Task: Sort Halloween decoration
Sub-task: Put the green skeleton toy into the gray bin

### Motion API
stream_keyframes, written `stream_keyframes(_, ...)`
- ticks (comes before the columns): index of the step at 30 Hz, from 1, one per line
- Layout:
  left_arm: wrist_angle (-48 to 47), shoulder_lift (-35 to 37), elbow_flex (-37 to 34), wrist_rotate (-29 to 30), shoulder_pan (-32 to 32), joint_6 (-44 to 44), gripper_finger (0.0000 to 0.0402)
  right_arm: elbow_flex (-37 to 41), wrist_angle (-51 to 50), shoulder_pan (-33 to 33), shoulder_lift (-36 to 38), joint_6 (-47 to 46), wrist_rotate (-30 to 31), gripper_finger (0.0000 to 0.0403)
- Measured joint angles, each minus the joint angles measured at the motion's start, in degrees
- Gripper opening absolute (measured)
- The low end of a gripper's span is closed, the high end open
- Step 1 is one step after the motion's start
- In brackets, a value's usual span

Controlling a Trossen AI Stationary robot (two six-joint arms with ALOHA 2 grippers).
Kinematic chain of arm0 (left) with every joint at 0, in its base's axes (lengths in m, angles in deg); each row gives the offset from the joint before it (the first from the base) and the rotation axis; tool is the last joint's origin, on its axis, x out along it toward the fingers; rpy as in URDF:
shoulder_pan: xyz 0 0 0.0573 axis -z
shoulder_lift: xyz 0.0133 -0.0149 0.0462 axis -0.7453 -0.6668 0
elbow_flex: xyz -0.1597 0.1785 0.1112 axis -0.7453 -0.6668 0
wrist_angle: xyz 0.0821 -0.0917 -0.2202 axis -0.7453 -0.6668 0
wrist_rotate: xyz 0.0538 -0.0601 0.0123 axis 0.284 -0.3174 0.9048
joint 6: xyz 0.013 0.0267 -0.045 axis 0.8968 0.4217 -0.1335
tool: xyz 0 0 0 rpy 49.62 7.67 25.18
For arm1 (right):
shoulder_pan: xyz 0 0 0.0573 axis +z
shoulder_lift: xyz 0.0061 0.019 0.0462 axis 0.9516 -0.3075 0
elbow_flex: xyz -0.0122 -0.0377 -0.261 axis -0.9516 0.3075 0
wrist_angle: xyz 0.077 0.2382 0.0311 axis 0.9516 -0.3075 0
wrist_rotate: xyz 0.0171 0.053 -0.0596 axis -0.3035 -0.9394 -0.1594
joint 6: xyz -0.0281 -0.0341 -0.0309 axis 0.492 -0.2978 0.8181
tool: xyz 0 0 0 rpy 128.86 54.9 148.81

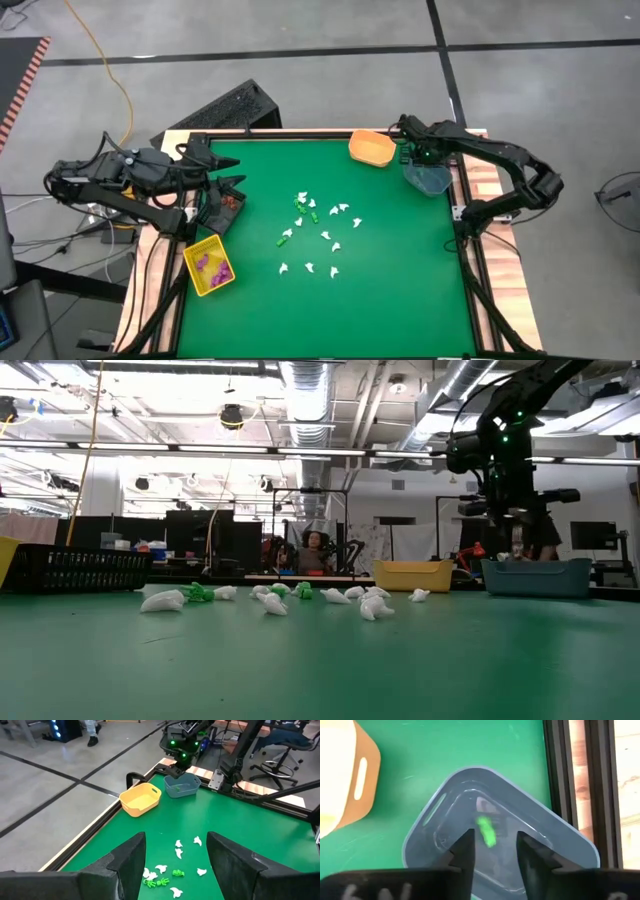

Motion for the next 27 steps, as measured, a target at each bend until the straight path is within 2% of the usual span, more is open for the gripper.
stream_keyframes(5,0.0,0.0,0.0,0.0,0.0,0.0,0.0199,0.0,1.2,0.1,0.0,1.5,-0.3,0.0182)
stream_keyframes(9,0.0,0.0,0.0,0.1,0.0,0.0,0.0199,0.0,4.8,1.8,0.0,5.9,-3.5,0.0202)
stream_keyframes(20,0.0,0.0,0.0,0.2,0.0,-0.2,0.0199,-1.8,15.7,12.2,0.0,12.3,-7.1,0.0196)
stream_keyframes(27,0.1,0.0,0.0,0.2,0.0,-0.6,0.0199,-4.1,30.1,22.7,0.0,12.2,-7.1,0.0196)
